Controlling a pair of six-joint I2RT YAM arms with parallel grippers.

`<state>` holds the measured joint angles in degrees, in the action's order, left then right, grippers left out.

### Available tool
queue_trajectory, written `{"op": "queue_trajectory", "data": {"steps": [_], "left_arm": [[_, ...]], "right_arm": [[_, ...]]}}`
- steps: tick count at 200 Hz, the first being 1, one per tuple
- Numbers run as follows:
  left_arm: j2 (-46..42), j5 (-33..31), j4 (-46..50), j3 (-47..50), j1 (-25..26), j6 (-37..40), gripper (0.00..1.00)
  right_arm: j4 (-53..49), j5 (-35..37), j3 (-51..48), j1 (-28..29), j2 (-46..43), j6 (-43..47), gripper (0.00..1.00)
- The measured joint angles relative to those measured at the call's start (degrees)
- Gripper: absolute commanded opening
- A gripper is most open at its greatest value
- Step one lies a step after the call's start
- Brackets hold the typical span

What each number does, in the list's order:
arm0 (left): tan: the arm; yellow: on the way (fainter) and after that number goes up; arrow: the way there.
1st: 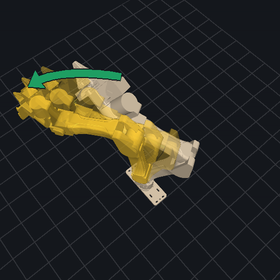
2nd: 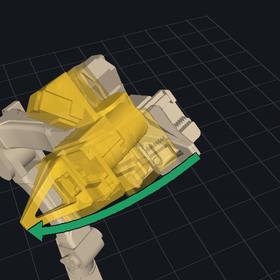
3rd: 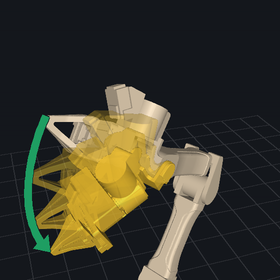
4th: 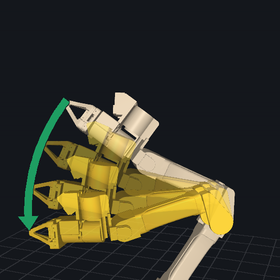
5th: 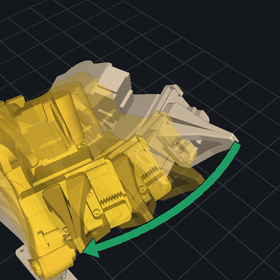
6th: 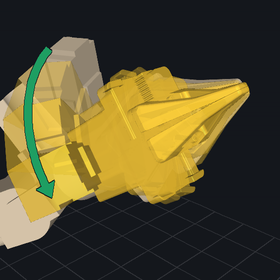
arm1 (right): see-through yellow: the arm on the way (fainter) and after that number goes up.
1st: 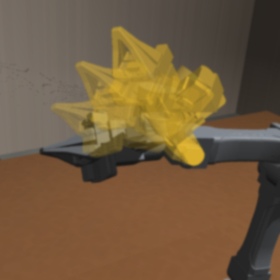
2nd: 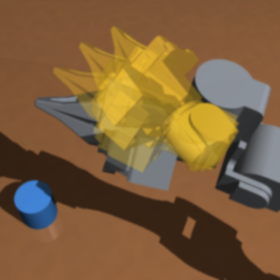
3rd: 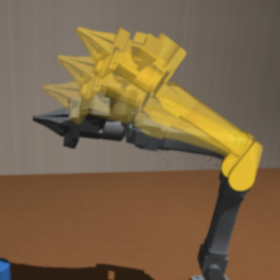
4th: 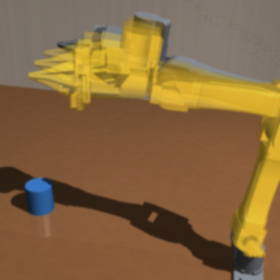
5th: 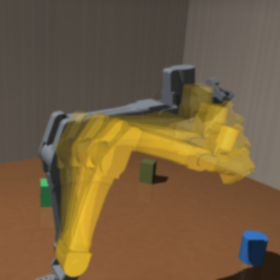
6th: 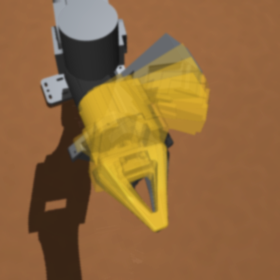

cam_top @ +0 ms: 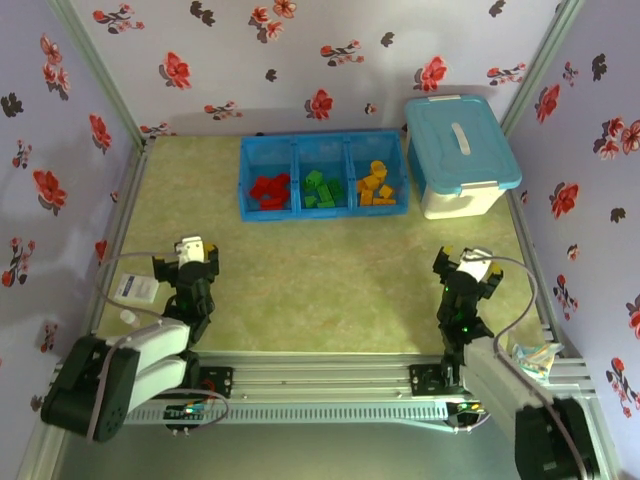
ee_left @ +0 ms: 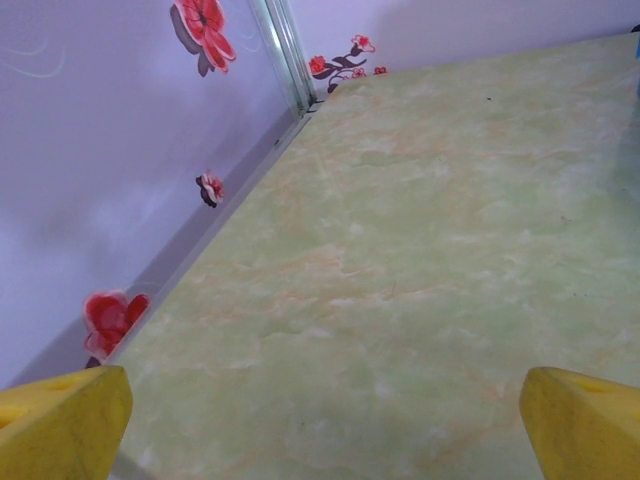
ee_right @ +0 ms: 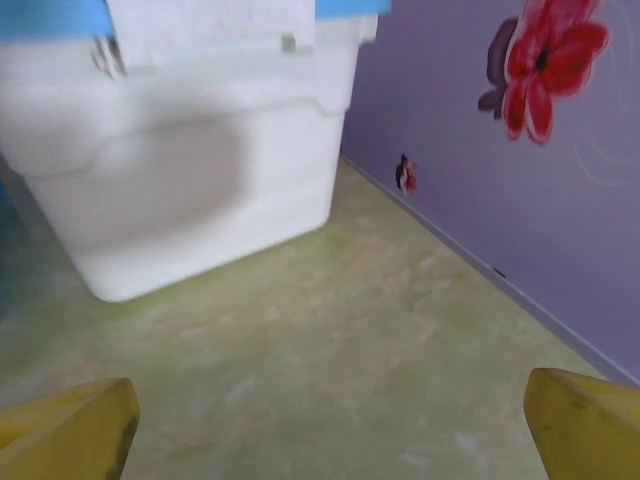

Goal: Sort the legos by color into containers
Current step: Reset both arms

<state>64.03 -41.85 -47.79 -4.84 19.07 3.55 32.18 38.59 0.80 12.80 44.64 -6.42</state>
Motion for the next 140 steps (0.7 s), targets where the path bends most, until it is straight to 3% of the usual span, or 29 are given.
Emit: {"op": "queue_trajectory", "data": {"steps": [42,78,113,140], "left_arm": [[12.7,2.1,-12.1,-2.4,-0.6,1.2,1.00],[17.0,3.5,-17.2,-5.1,-1.2,3.1,1.00],[23.3,8.5,-22.1,-5.9,-6.5,2.9,1.00],[24.1,11.0,-22.3,-6.3,-7.4,2.8,1.00]], "right_arm": [[19.5,-3.5,2.5,-1.9,25.3,0.5,0.99],[34.8,-5.2,5.9,-4.2,40.8,1.7,0.99],[37.2,-9.8,10.9,-5.0,45.3,3.1,0.99],[37.4,-10.8,11.6,-4.2,47.3,4.3,0.99]]}}
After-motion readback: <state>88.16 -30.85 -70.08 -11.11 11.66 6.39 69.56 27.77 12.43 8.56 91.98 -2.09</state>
